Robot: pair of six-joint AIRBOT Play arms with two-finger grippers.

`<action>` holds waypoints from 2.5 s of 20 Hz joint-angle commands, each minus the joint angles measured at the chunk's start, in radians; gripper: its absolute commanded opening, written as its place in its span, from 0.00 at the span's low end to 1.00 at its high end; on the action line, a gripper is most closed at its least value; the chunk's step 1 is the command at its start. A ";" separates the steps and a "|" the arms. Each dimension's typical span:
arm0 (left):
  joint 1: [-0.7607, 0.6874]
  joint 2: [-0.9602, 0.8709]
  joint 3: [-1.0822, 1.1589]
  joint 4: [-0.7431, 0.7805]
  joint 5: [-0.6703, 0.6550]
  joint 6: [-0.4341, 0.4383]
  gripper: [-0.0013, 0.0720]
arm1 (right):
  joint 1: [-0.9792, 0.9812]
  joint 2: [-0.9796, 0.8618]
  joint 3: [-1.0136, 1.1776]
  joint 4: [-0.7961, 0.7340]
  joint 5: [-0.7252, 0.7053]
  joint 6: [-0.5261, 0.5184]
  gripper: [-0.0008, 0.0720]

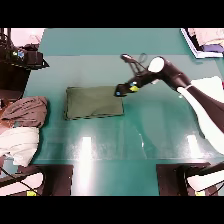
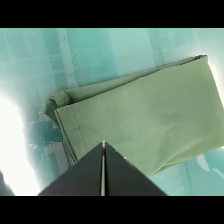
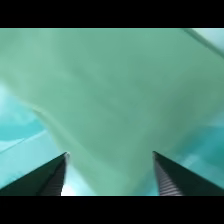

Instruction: Fold the shirts.

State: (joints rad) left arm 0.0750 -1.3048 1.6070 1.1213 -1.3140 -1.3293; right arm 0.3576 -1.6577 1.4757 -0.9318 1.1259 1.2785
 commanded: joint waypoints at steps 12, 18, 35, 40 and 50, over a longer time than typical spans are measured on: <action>-0.003 0.000 0.000 -0.006 -0.006 0.002 0.05 | 0.027 -0.267 0.005 0.473 -0.062 -0.027 0.88; -0.003 0.000 0.000 -0.006 -0.019 0.002 0.05 | 0.107 -0.336 0.127 0.520 -0.034 -0.111 0.03; -0.269 0.000 0.000 -0.018 0.077 -0.006 0.05 | -0.816 0.313 -0.203 0.212 -0.010 -0.083 0.03; -0.373 0.000 0.000 -0.016 0.154 -0.006 0.05 | -1.008 0.313 -0.134 0.203 -0.074 -0.084 0.03; -0.378 0.000 0.000 0.011 0.154 -0.006 0.05 | -1.098 0.410 0.107 0.034 0.034 0.025 0.03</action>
State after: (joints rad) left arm -0.3008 -1.3048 1.6070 1.1248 -1.1625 -1.3365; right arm -0.7246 -1.2945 1.5478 -0.7902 1.1347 1.2457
